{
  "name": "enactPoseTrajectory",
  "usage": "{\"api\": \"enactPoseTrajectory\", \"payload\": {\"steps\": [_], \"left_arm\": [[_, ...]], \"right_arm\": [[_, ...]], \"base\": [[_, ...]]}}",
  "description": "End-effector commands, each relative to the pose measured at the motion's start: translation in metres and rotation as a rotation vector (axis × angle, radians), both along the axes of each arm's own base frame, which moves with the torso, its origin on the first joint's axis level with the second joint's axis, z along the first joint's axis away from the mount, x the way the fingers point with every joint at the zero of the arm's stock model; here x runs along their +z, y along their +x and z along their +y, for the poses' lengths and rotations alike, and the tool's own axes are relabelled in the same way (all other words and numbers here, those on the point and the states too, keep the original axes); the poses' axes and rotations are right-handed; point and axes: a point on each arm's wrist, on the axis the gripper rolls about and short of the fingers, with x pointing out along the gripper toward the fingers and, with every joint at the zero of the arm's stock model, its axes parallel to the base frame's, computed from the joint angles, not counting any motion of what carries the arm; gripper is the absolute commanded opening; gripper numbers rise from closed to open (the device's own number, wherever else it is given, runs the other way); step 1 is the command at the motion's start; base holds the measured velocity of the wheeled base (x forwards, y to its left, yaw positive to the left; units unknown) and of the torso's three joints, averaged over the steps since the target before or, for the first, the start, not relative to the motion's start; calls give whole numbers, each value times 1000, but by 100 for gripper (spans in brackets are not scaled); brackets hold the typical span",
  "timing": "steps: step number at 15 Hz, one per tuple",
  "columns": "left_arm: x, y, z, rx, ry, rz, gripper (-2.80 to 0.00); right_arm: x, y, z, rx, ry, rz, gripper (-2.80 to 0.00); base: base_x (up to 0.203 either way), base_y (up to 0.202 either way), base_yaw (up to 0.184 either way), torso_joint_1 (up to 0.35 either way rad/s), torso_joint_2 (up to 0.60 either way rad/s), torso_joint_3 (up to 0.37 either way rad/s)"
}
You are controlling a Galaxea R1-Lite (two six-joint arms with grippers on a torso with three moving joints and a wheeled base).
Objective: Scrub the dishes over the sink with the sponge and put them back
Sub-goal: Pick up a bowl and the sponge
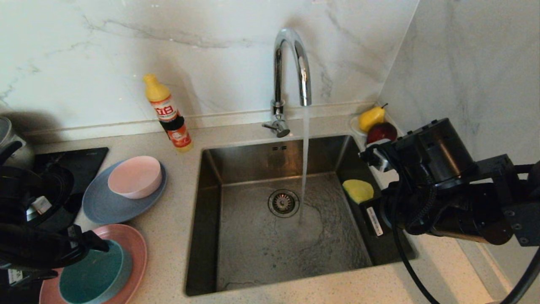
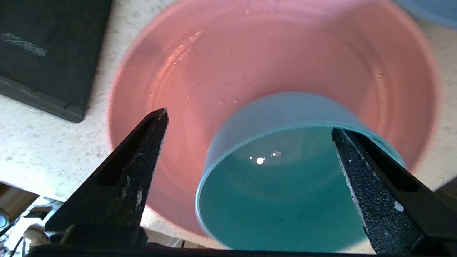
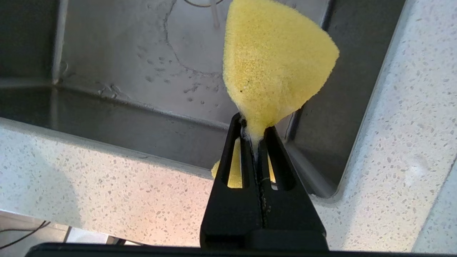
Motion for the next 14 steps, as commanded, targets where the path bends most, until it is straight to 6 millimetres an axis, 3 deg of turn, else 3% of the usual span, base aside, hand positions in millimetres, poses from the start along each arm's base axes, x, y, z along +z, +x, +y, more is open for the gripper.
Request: {"api": "enactPoseTrajectory", "payload": {"steps": [1, 9, 10, 11, 14], "left_arm": [[-11, 4, 1, 0, -12, 33, 0], [-19, 13, 2, -11, -16, 33, 0], [-18, 13, 2, -12, -14, 31, -102], [-19, 14, 2, -16, -13, 37, -280], [-18, 13, 2, -12, -8, 31, -280]], "right_arm": [[-1, 0, 0, -3, -3, 4, -280], [-6, 4, 1, -7, -11, 16, -280], [-6, 4, 1, -7, -11, 17, -280], [-6, 4, 1, -7, -11, 17, -280], [-7, 4, 1, -24, 4, 23, -280]], "base": [[0, 0, 0, 0, 0, 0], [0, 0, 0, 0, 0, 0], [0, 0, 0, 0, 0, 0], [0, 0, 0, 0, 0, 0], [0, 0, 0, 0, 0, 0]]}}
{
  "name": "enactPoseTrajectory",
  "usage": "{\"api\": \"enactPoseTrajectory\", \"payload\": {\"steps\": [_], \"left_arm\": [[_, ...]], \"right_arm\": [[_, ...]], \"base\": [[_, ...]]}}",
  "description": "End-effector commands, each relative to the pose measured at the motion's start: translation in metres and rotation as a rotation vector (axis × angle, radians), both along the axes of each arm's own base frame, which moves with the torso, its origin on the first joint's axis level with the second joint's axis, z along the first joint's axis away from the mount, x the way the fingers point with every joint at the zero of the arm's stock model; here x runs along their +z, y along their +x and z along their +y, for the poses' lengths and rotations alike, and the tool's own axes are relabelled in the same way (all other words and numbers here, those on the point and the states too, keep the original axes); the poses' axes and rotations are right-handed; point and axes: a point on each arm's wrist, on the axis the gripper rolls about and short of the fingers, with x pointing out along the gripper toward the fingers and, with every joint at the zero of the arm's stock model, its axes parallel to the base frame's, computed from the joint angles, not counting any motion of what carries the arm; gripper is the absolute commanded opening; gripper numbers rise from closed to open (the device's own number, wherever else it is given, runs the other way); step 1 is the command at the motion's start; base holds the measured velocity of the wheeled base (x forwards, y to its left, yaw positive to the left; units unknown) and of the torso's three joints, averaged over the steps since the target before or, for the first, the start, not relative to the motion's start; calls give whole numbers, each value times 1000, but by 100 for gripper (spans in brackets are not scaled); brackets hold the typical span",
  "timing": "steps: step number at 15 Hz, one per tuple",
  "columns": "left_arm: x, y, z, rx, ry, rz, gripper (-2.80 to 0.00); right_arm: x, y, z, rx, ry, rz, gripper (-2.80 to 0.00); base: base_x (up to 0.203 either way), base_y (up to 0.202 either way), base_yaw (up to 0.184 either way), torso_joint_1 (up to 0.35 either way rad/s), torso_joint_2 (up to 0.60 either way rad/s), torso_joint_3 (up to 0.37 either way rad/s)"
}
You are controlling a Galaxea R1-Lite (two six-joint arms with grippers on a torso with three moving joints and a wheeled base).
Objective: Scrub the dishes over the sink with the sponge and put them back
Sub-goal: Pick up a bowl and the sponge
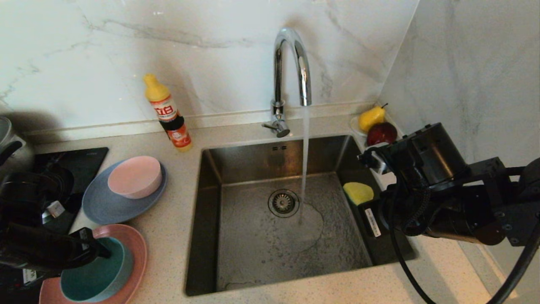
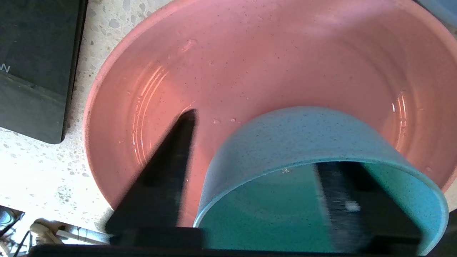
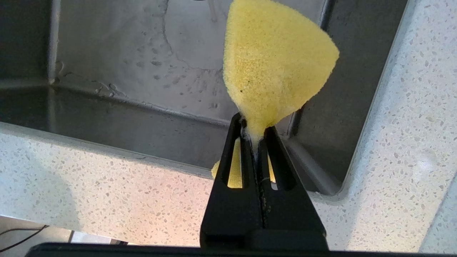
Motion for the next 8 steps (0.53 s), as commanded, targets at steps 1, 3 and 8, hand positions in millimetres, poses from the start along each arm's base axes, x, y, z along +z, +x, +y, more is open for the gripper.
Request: {"api": "enactPoseTrajectory", "payload": {"steps": [1, 3, 8], "left_arm": [[1, -2, 0, 2, 3, -1, -280], [1, -3, -1, -1, 9, -1, -280], [10, -8, -1, -3, 23, -32, -280]], "right_arm": [[0, 0, 0, -3, 0, -1, -280], [0, 0, 0, -2, -1, 2, -280], [-6, 2, 2, 0, -7, 19, -280]], "base": [[0, 0, 0, 0, 0, 0], [0, 0, 0, 0, 0, 0], [0, 0, 0, 0, 0, 0]]}}
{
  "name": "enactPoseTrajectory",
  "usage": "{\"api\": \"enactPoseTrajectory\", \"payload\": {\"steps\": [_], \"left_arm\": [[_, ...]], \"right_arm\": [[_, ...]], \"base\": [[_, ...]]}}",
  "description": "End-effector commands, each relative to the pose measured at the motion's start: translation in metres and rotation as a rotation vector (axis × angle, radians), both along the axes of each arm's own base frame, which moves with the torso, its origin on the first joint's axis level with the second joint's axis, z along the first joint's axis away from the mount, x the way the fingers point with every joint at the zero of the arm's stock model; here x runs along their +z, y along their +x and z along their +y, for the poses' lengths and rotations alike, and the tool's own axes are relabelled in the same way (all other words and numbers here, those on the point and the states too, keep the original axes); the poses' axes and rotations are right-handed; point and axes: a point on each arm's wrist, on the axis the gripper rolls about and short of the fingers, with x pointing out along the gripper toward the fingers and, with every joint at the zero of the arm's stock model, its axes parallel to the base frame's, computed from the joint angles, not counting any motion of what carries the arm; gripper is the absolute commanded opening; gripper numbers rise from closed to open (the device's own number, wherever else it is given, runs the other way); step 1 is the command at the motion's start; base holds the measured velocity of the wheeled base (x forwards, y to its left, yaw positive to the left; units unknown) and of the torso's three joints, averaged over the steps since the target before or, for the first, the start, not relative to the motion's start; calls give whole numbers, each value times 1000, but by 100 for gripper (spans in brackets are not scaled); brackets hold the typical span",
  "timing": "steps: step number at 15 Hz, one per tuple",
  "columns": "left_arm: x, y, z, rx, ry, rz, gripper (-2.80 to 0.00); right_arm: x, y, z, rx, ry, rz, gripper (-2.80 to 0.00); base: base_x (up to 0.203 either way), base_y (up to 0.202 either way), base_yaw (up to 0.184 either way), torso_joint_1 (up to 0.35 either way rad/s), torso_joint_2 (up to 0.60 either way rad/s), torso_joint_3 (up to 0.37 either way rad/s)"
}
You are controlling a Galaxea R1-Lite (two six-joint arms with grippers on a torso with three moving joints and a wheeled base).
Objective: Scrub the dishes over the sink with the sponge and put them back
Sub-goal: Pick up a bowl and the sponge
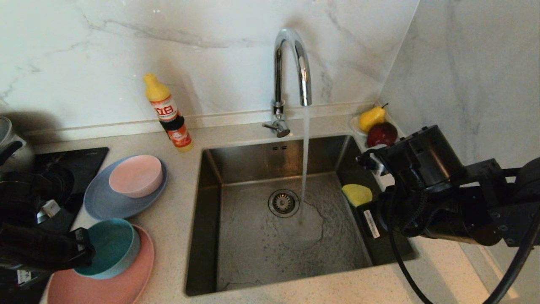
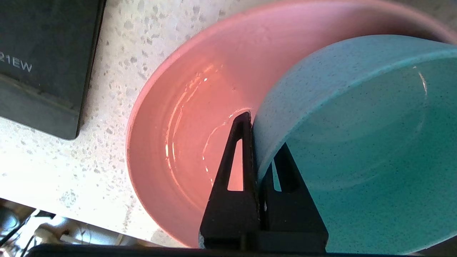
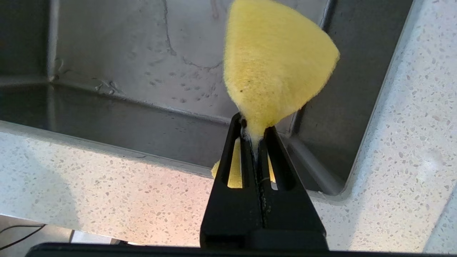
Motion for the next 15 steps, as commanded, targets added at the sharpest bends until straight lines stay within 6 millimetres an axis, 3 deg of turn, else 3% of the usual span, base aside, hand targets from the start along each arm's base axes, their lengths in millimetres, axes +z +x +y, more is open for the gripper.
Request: {"api": "enactPoseTrajectory", "payload": {"steps": [1, 5, 8, 10, 15], "left_arm": [[4, -2, -1, 2, -1, -11, -280], [0, -7, 2, -20, 17, 14, -280], [13, -13, 3, -16, 33, -34, -280], [30, -27, -3, -18, 45, -70, -280], [96, -68, -20, -36, 72, -219, -280]], "right_arm": [[-1, 1, 1, -1, -3, 4, -280], [-3, 1, 3, 2, -7, 8, -280], [-2, 1, 2, 5, -9, 6, -280], [-5, 0, 2, 5, -9, 14, -280], [-4, -2, 7, 20, -5, 13, -280]], "base": [[0, 0, 0, 0, 0, 0], [0, 0, 0, 0, 0, 0], [0, 0, 0, 0, 0, 0], [0, 0, 0, 0, 0, 0], [0, 0, 0, 0, 0, 0]]}}
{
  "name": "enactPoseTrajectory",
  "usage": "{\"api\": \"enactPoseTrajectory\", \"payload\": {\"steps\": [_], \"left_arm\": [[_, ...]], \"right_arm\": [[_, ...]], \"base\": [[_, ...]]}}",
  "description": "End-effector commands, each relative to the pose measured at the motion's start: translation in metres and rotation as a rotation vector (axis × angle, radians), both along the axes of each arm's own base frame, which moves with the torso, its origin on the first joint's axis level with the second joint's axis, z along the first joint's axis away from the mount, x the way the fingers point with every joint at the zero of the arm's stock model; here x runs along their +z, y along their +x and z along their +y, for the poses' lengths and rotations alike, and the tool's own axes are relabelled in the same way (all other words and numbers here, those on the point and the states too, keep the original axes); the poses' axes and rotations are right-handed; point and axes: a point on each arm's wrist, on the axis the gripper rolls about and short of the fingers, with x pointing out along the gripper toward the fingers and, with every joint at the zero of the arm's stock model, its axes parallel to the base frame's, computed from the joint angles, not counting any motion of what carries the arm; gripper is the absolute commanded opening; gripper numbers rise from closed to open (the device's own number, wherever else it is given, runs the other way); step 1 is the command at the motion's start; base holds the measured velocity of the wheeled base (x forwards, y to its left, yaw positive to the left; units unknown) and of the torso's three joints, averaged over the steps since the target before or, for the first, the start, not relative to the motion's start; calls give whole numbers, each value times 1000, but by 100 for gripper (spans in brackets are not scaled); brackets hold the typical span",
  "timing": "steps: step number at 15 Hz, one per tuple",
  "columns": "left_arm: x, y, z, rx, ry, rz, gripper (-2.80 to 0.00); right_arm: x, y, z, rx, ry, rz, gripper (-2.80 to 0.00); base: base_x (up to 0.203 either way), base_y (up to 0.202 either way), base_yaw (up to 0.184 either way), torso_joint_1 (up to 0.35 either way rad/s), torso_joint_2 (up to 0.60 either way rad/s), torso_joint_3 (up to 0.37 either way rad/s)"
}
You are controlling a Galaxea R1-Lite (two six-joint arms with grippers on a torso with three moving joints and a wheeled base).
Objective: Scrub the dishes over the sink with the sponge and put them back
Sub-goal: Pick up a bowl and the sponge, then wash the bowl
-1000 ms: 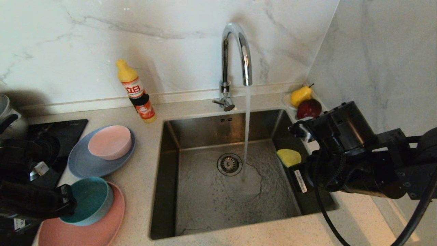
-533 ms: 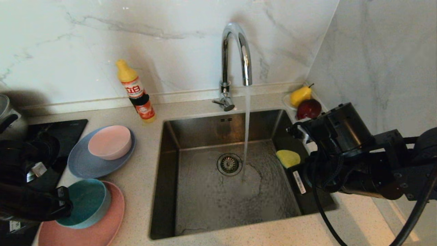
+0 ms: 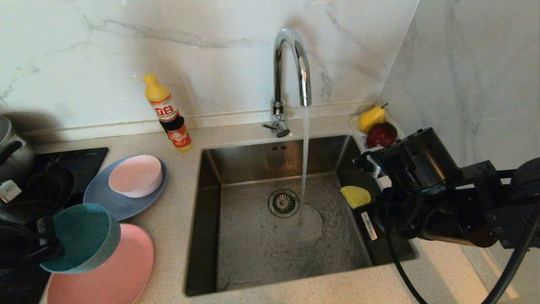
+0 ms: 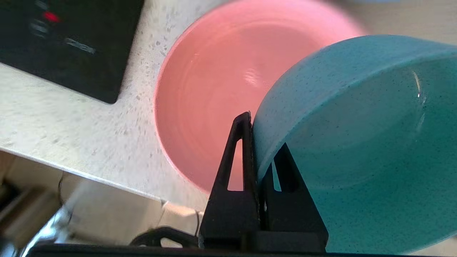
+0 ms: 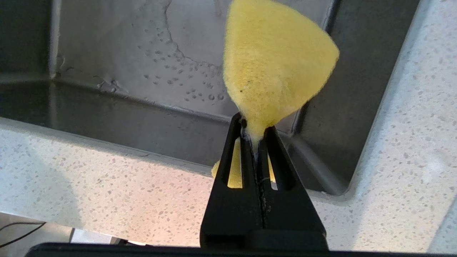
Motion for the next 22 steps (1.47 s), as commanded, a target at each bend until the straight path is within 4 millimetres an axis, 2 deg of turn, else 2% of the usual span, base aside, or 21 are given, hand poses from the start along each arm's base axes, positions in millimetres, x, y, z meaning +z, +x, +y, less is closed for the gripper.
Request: {"api": "enactPoseTrajectory", "payload": {"steps": [1, 5, 7, 8, 10, 12, 14, 17, 19, 22], "left_arm": [[37, -25, -9, -4, 31, -101, -280], [69, -33, -15, -30, 25, -162, -280], [86, -32, -25, -104, 0, -189, -280], [92, -27, -32, -149, -14, -197, -280], [98, -3, -41, -205, -37, -187, -280], [93, 29, -52, -259, -56, -139, -280], [82, 57, -74, -317, -80, -84, -280], [66, 89, -125, -356, -95, -11, -280], [59, 99, -160, -399, -116, 16, -280], [38, 121, -201, -404, -133, 72, -280]], "right_arm": [[-1, -1, 3, 8, -3, 4, -280], [3, -2, 2, 6, 8, -7, -280], [3, 0, 4, -14, 36, -6, -280], [5, 0, 5, -14, 44, -10, -280], [7, -2, 5, -11, 50, -12, -280], [12, -5, 6, -6, 66, -29, -280], [14, -3, 6, -13, 69, -39, -280], [25, -5, 5, -13, 94, -68, -280], [27, -7, 3, -13, 95, -72, -280], [32, -11, -1, -14, 104, -85, -280]], "base": [[0, 0, 0, 0, 0, 0], [0, 0, 0, 0, 0, 0], [0, 0, 0, 0, 0, 0], [0, 0, 0, 0, 0, 0], [0, 0, 0, 0, 0, 0], [0, 0, 0, 0, 0, 0], [0, 0, 0, 0, 0, 0], [0, 0, 0, 0, 0, 0], [0, 0, 0, 0, 0, 0], [0, 0, 0, 0, 0, 0]]}}
